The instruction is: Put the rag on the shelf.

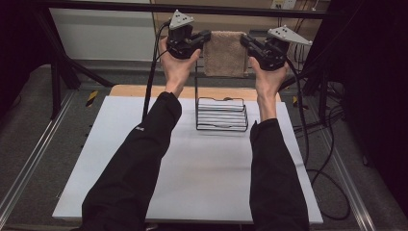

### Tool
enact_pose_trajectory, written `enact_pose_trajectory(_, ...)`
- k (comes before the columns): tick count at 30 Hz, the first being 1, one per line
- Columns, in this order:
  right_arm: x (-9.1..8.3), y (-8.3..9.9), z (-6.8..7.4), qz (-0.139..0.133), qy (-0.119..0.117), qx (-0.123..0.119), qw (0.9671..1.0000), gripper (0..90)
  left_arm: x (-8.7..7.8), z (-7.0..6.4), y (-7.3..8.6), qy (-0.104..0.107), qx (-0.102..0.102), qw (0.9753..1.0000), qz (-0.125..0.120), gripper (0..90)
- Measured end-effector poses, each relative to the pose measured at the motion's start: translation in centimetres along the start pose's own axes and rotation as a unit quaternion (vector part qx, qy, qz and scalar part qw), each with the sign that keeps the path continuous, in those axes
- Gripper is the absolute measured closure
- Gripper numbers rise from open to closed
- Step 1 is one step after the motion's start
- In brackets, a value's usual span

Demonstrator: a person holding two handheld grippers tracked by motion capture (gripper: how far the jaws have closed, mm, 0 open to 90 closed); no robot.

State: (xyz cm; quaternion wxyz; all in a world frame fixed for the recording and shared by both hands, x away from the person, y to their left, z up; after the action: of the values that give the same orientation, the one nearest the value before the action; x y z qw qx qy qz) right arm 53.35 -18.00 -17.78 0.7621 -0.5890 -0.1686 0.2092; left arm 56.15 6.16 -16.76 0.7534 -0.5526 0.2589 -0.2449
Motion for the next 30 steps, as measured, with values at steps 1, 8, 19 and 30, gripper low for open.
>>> enact_pose_trajectory(1,0.1,0.1,-0.1,0.001,-0.001,0.004,1.0,84.4,0.0,0.0,0.1,0.0,0.002,1.0,0.002,86.4)
enact_pose_trajectory(8,0.2,1.1,-0.6,0.012,-0.004,0.003,0.9999,84.4,0.0,-0.2,1.1,0.011,0.002,0.9999,0.007,86.4)
enact_pose_trajectory(19,-0.9,3.3,-1.1,0.033,-0.004,0.011,0.9994,84.1,-0.7,-1.7,3.0,0.033,0.013,0.9992,0.017,86.3)
enact_pose_trajectory(30,-2.5,4.8,-1.7,0.038,-0.007,0.02,0.9991,83.8,-1.5,-3.2,3.6,0.056,0.022,0.9981,0.016,86.3)
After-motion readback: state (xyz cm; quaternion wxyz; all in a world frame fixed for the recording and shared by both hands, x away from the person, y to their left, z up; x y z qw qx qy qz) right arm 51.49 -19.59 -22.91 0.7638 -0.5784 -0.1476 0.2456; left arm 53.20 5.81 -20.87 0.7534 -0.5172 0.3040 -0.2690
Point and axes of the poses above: each handheld gripper's, and its own axes: x roughly forward along the jaws, y roughly out of its underside, z roughly to its left, the point moved 1 cm from there along x, roughly forward along the jaws, and after that the axes turned 13 degrees about x, right-handed, at the moved point
